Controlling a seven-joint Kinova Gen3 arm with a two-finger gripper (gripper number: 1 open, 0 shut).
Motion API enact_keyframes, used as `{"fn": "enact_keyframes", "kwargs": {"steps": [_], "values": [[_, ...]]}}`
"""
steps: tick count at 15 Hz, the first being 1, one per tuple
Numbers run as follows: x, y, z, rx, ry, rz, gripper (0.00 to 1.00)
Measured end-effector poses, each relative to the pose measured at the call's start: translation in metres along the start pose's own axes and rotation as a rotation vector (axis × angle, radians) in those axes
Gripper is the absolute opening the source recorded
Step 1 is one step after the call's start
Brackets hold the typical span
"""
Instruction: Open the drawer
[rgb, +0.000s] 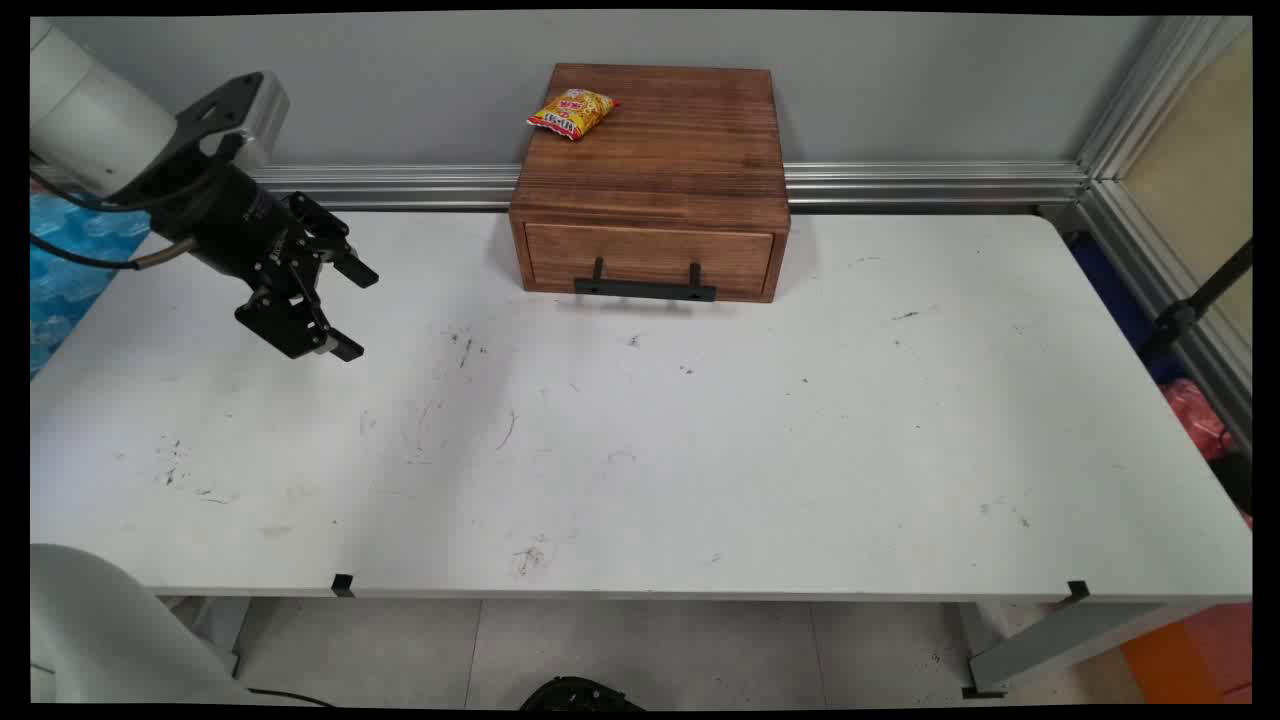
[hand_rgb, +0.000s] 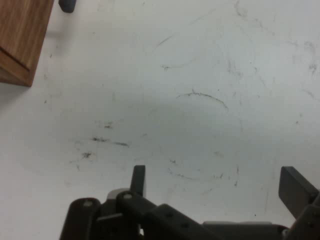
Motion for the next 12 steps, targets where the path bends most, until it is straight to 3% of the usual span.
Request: {"fn": "enact_keyframes", "kwargs": {"steps": [12], "values": [[0.065, -0.005, 0.004, 0.011, 0.024, -0.024, 1.00]]}}
